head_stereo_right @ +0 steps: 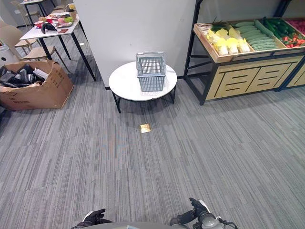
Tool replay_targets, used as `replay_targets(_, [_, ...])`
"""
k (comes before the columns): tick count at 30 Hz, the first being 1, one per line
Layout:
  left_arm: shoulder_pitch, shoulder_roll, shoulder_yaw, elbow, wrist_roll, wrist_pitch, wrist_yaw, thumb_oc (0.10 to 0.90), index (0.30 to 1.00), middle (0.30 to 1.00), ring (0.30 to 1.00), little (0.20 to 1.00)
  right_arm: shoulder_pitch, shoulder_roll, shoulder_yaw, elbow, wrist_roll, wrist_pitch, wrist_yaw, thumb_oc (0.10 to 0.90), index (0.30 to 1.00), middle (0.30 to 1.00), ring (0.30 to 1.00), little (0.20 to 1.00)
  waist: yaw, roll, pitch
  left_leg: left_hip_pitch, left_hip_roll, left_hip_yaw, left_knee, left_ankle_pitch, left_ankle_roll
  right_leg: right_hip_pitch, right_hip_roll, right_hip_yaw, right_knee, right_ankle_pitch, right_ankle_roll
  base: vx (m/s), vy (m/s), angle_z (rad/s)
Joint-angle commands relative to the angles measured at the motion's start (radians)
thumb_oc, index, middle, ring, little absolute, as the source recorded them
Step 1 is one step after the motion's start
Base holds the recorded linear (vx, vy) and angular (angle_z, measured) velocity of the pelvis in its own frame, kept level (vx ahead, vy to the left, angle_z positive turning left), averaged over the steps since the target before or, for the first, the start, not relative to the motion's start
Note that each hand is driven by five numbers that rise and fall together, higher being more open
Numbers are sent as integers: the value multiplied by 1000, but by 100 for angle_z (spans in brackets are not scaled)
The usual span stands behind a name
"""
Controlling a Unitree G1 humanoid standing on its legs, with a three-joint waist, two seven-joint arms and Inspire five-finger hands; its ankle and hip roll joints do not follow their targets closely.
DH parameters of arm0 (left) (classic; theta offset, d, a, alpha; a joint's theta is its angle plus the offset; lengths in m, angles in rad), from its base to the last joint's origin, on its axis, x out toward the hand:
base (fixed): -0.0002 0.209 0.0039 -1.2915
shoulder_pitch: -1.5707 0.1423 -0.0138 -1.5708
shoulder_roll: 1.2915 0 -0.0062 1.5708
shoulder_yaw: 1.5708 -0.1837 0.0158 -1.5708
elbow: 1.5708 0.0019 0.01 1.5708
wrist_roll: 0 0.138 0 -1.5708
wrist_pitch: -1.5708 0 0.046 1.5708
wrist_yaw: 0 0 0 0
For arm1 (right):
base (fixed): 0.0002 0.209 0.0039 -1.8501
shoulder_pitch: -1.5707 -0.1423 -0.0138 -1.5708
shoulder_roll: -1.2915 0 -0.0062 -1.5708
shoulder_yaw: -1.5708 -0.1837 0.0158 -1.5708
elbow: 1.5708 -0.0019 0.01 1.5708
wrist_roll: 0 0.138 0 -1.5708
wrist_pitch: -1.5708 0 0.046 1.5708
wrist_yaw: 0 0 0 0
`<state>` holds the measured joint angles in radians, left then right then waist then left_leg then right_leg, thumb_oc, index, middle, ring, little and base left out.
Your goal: Get the vegetables into the basket
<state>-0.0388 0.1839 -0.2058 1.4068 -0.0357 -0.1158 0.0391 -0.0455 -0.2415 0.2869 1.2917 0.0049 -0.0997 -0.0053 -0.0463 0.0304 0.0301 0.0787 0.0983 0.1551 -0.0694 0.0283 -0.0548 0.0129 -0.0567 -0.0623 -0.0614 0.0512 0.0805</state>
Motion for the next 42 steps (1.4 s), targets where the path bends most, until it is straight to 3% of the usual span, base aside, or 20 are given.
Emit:
replay_targets(1, [-3, 49, -22, 81, 49, 16, 8, 900, 1000, 1000, 1000, 1000, -34, -41, 51, 65, -31, 5, -9, 900, 1000, 1000, 1000, 1000, -15, -50, 22, 11, 32, -38, -18, -15, -53, -7, -51, -5, -26, 15, 57, 48, -50, -5])
replay_targets(14, [-47, 77, -26, 60, 28, 17, 19, 900, 1000, 1000, 1000, 1000, -82, -71, 62, 30, -4, -4, -12, 900, 1000, 1000, 1000, 1000, -7, -49, 90, -91, 66, -92, 152, -12, -65, -71, -11, -16, 113, -64, -8, 21, -93, 4])
replay_targets(15, [-46, 75, -27, 61, 28, 20, 14, 900, 1000, 1000, 1000, 1000, -86, -74, 67, 25, 3, -8, -11, 900, 1000, 1000, 1000, 1000, 1, -52, 104, -125, 57, -125, 262, 15, -73, -57, 10, -7, 111, -72, -30, 69, -143, 4])
replay_targets(16, [-49, 71, -31, 59, 21, 18, 12, 900, 1000, 1000, 1000, 1000, -95, -82, 69, 26, 4, -11, -14, 900, 1000, 1000, 1000, 1000, 12, -53, 124, -173, 26, -185, 304, 38, -68, -47, 8, -8, 104, -75, -35, 69, -142, 6])
replay_targets(17, [-49, 71, -31, 60, 21, 18, 12, 900, 1000, 1000, 1000, 1000, -95, -82, 69, 26, 4, -11, -14, 900, 1000, 1000, 1000, 1000, 10, -53, 124, -175, 25, -187, 307, 37, -68, -47, 8, -11, 104, -75, -35, 46, -20, 15])
replay_targets(19, [-58, 67, -41, 64, 13, 16, 8, 900, 1000, 1000, 1000, 1000, -103, -95, 67, 24, 6, -12, -18, 900, 1000, 1000, 1000, 1000, 15, -57, 135, -249, 2, -209, 242, 26, -57, -32, -5, -17, 86, -81, -24, 103, 68, 14])
replay_targets(22, [-36, 47, -62, 63, 25, 10, 11, 900, 1000, 1000, 1000, 1000, -100, -106, 61, 17, 8, -15, -26, 900, 1000, 1000, 1000, 1000, 41, -27, 132, -337, 52, -185, 53, 150, -73, 20, -5, 7, 77, -123, -7, 290, 231, 23])
replay_targets(24, [-21, 49, -54, 65, 30, 8, 5, 900, 1000, 1000, 1000, 1000, -90, -104, 51, 20, 6, -17, -21, 900, 1000, 1000, 1000, 1000, 51, -19, 117, -332, 58, -179, 35, 174, -82, 58, -10, 42, 72, -140, 7, 398, 320, -30])
replay_targets(26, [-8, 54, -49, 79, 45, 11, -1, 900, 1000, 1000, 1000, 1000, -68, -85, 44, 32, -4, -13, -13, 900, 1000, 1000, 1000, 1000, 49, -35, 81, -301, 48, -144, 35, 154, -67, 76, -43, 61, 81, -146, 31, 370, 398, -128])
replay_targets(29, [-27, 90, -44, 74, 50, 14, 1, 900, 1000, 1000, 1000, 1000, -51, -58, 35, 46, -5, -6, -9, 900, 1000, 1000, 1000, 1000, 41, -79, 66, -289, 6, -88, 93, 86, -14, 30, -110, 104, 152, -82, 83, 241, 397, -80])
replay_targets(32, [-32, 96, -45, 72, 51, 15, 3, 900, 1000, 1000, 1000, 1000, -53, -51, 34, 47, -5, -3, -7, 900, 1000, 1000, 1000, 1000, 41, -87, 64, -288, -4, -77, 97, 74, -5, 12, -120, 115, 166, -55, 92, 56, 152, -29])
replay_targets(35, [-41, 124, -42, 63, 56, 12, 9, 900, 1000, 1000, 1000, 1000, -54, -38, 33, 36, -2, -3, -8, 900, 1000, 1000, 1000, 1000, 40, -110, 67, -269, -43, -59, 104, 32, 29, -34, -156, 112, 236, 63, 108, 107, 273, -2])
replay_targets(36, [-115, 199, -45, 94, 51, 40, -8, 900, 1000, 1000, 1000, 1000, -62, -44, 39, 35, -9, 1, 7, 900, 1000, 1000, 1000, 1000, 28, -109, 68, -248, -47, -45, 100, 25, 31, -51, -154, 126, 276, 92, 110, 83, 222, -12])
replay_targets(37, [-86, 174, -32, 76, 37, 11, 1, 900, 1000, 1000, 1000, 1000, -58, -25, 42, 21, -2, 0, -3, 900, 1000, 1000, 1000, 1000, 32, -112, 72, -239, -48, -41, 107, 13, 46, -75, -158, 114, 329, 104, 104, 102, 233, -15])
replay_targets(39, [-51, 157, -25, 55, 49, 17, 4, 900, 1000, 1000, 1000, 1000, -55, -29, 38, 8, -4, -7, -9, 900, 1000, 1000, 1000, 1000, 40, -113, 76, -233, -53, -46, 113, 0, 52, -84, -156, 90, 362, 102, 98, 93, 195, -21])
replay_targets(40, [-23, 143, -33, 42, 59, 6, 20, 900, 1000, 1000, 1000, 1000, -58, -38, 29, -3, 10, -15, -15, 900, 1000, 1000, 1000, 1000, 53, -103, 100, -196, -67, -52, 108, -20, 69, -140, -168, 1, 413, 114, 82, 86, 168, -12])
replay_targets(42, [-27, 137, -45, 42, 59, 4, 18, 900, 1000, 1000, 1000, 1000, -66, -42, 28, -1, 20, -20, -16, 900, 1000, 1000, 1000, 1000, 47, -96, 112, -175, -73, -61, 103, -29, 70, -171, -151, -25, 386, 87, 72, 130, 132, 3])
